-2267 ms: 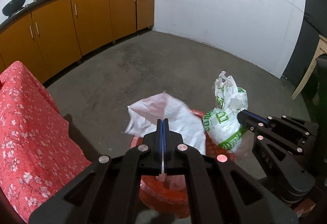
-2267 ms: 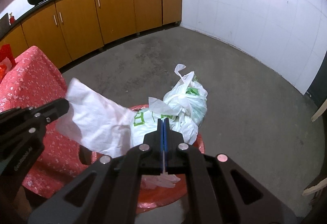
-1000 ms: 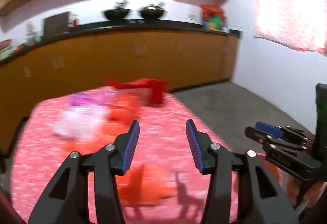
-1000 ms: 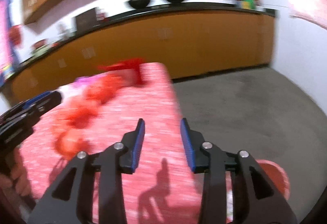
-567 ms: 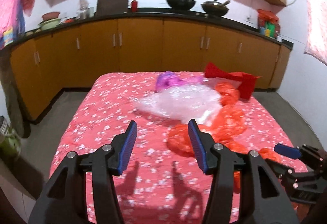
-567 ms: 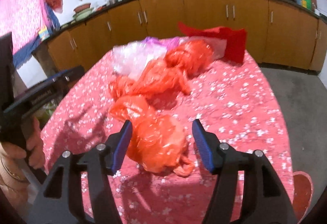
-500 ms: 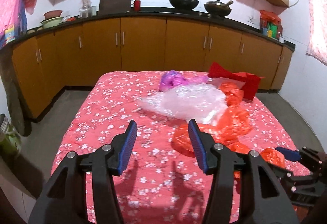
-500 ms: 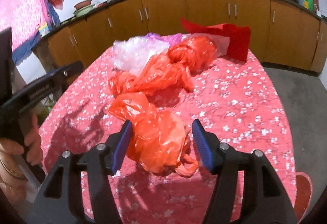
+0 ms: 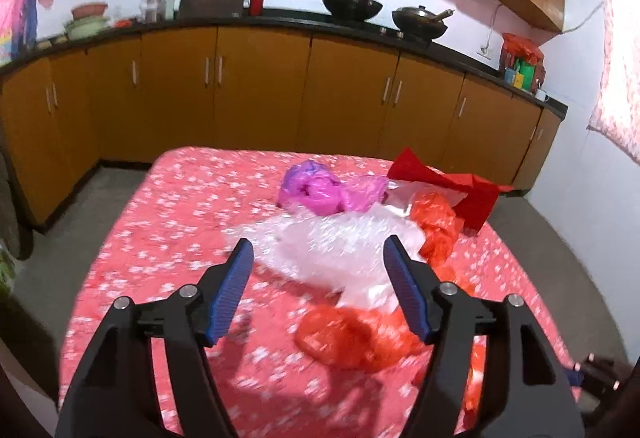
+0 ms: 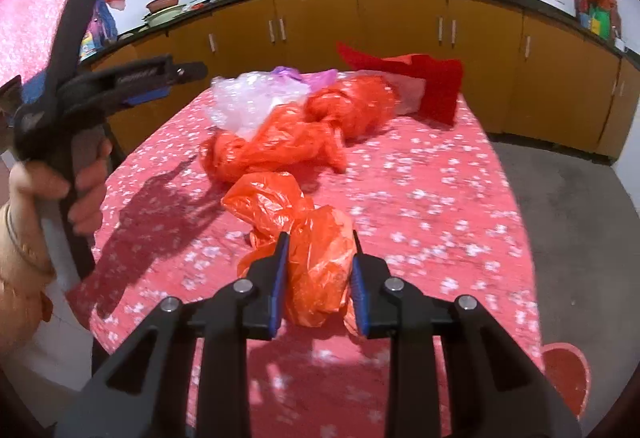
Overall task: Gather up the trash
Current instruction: 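Grasp the red plastic bag with the right gripper while the left gripper grasps bubble wrap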
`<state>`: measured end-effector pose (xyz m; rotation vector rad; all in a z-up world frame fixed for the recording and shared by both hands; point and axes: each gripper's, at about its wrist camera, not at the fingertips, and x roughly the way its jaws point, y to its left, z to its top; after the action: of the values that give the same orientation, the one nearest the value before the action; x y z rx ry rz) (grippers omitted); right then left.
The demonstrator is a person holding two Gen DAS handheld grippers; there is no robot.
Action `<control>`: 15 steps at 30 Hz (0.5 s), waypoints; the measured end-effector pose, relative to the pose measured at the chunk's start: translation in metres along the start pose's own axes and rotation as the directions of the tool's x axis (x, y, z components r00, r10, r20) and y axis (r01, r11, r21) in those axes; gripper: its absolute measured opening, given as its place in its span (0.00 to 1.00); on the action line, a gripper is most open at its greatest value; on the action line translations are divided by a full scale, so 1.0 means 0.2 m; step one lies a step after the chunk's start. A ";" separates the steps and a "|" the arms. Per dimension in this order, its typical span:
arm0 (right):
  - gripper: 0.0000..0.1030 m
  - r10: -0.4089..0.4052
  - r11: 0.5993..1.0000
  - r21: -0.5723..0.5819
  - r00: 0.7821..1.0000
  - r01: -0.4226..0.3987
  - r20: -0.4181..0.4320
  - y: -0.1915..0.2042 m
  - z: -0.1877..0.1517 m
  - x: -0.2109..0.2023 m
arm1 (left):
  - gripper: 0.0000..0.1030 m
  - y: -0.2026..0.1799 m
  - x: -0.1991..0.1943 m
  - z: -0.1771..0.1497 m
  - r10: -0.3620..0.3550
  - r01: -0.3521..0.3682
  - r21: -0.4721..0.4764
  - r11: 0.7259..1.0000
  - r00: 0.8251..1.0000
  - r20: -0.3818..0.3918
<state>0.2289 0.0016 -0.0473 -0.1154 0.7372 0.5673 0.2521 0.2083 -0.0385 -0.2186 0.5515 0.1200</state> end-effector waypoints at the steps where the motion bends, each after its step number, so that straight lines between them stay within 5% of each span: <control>1: 0.27 -0.010 1.000 0.006 1.000 0.010 0.002 -0.02 0.00 -0.01 | 0.66 -0.01 0.02 0.01 -0.005 0.005 -0.006 1.000 1.000 -0.012; 7: 0.27 -0.041 0.999 0.033 0.999 0.040 0.011 -0.10 0.00 -0.05 | 0.69 -0.08 0.25 0.03 0.029 -0.028 0.010 1.000 0.992 -0.125; 11: 0.27 -0.056 0.998 0.042 0.998 0.055 0.023 -0.13 0.00 -0.07 | 0.28 -0.03 0.31 -0.01 0.036 -0.039 -0.013 0.999 0.984 -0.174; 15: 0.27 -0.071 0.996 0.061 0.997 0.069 0.040 -0.17 0.00 -0.08 | 0.18 0.03 0.20 -0.03 0.060 -0.057 0.028 0.998 0.989 -0.133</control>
<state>0.2372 -0.0344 -0.0391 -0.0731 0.7063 0.4792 0.2821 0.2140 -0.0661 -0.1881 0.6931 0.1563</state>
